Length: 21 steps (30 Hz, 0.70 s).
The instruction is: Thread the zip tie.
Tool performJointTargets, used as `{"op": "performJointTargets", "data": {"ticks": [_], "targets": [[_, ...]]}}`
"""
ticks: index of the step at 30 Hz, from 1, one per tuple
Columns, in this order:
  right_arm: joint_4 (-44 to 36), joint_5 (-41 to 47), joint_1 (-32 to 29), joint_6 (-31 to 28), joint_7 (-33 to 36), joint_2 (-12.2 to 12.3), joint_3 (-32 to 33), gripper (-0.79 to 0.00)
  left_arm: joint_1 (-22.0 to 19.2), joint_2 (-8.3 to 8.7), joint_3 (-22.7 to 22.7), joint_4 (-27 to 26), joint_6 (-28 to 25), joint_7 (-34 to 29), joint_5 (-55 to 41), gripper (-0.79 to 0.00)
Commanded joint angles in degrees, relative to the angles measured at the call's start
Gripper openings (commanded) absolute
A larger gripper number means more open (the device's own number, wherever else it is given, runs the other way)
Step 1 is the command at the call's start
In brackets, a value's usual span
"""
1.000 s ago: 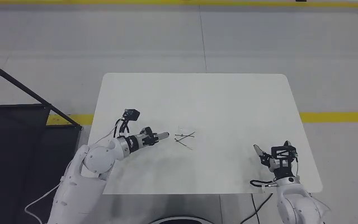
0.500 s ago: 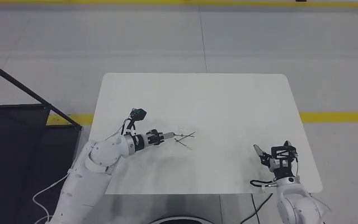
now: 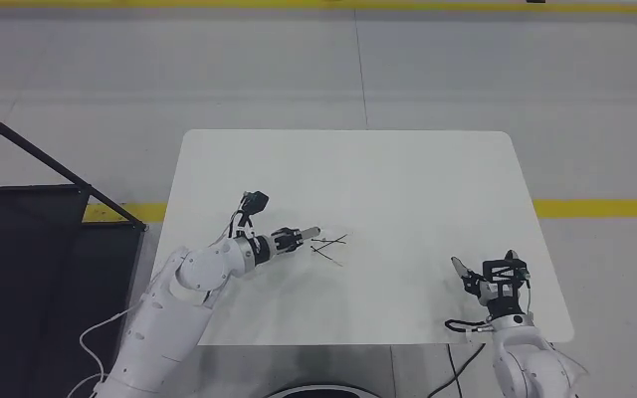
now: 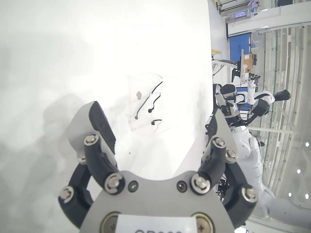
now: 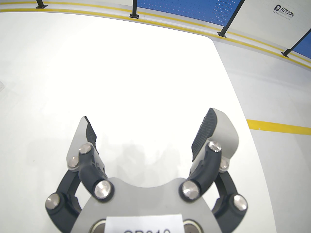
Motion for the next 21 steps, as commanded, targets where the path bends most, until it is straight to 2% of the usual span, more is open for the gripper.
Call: {"op": "performJointTargets", "data": {"ticks": [1, 4, 8, 9, 10, 21], "targets": [[0.0, 0.0, 0.0, 0.0, 0.0, 0.0, 0.0, 0.0, -0.6, -0.09, 0.5, 1.1, -0.3, 0.3, -0.2, -0.077], [0.0, 0.0, 0.0, 0.0, 0.0, 0.0, 0.0, 0.0, -1.2, -0.16, 1.1, 1.9, -0.5, 0.6, -0.2, -0.148], [0.0, 0.0, 0.0, 0.0, 0.0, 0.0, 0.0, 0.0, -1.5, -0.17, 1.4, 2.3, -0.7, 0.7, -0.4, -0.308], [0.0, 0.0, 0.0, 0.0, 0.0, 0.0, 0.0, 0.0, -1.6, -0.15, 1.5, 2.3, -0.8, 0.7, -0.4, -0.382], [0.0, 0.0, 0.0, 0.0, 0.0, 0.0, 0.0, 0.0, -1.6, -0.14, 1.5, 2.3, -0.8, 0.6, -0.4, -0.409], [0.0, 0.0, 0.0, 0.0, 0.0, 0.0, 0.0, 0.0, -2.0, -0.08, 2.6, 2.8, -1.2, 0.3, -0.2, -0.486]]}}
